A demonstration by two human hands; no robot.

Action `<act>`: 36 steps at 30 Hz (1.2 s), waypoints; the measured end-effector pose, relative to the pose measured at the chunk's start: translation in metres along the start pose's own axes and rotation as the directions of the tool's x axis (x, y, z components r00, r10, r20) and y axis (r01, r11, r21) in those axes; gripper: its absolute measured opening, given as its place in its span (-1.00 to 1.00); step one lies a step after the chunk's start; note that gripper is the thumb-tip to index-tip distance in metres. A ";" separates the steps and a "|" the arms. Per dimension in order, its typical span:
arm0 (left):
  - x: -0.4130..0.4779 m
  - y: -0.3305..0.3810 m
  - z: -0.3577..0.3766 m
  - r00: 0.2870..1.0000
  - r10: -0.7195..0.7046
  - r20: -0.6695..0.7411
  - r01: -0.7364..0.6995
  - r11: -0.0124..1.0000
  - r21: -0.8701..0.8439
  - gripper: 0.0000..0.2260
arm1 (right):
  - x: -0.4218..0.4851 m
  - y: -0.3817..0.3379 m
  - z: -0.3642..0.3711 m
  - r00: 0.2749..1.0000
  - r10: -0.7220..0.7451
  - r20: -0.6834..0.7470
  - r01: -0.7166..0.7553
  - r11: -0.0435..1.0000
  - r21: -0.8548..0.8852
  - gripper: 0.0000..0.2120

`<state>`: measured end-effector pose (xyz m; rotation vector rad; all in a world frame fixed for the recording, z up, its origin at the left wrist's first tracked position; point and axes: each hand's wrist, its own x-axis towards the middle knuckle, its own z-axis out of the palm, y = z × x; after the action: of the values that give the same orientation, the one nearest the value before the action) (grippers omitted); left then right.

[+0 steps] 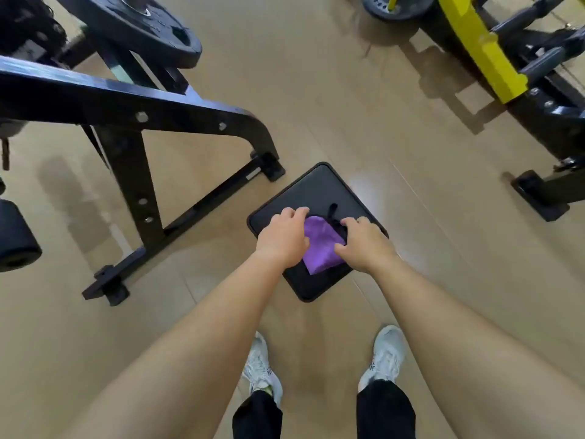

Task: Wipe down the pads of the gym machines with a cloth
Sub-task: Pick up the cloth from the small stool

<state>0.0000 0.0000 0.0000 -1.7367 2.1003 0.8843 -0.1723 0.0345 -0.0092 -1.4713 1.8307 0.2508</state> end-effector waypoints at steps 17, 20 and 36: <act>-0.049 -0.012 -0.042 0.999 0.036 0.018 -0.035 0.999 -0.036 -0.91 | -0.062 -0.034 -0.032 0.999 -0.015 -0.041 0.018 0.997 0.076 -0.91; -0.087 -0.012 -0.096 0.998 0.067 0.002 -0.066 0.989 -0.130 -0.85 | -0.103 -0.060 -0.062 0.999 -0.014 -0.040 0.019 0.992 0.126 -0.70; -0.357 -0.074 -0.349 0.963 0.250 -0.102 -0.270 0.894 -0.356 -0.74 | -0.369 -0.260 -0.183 0.970 -0.031 -0.240 0.113 0.934 0.337 -0.80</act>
<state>0.2149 0.0618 0.4528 -1.6782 2.3617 1.4023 0.0004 0.1236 0.4382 -1.3533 1.8788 -0.2847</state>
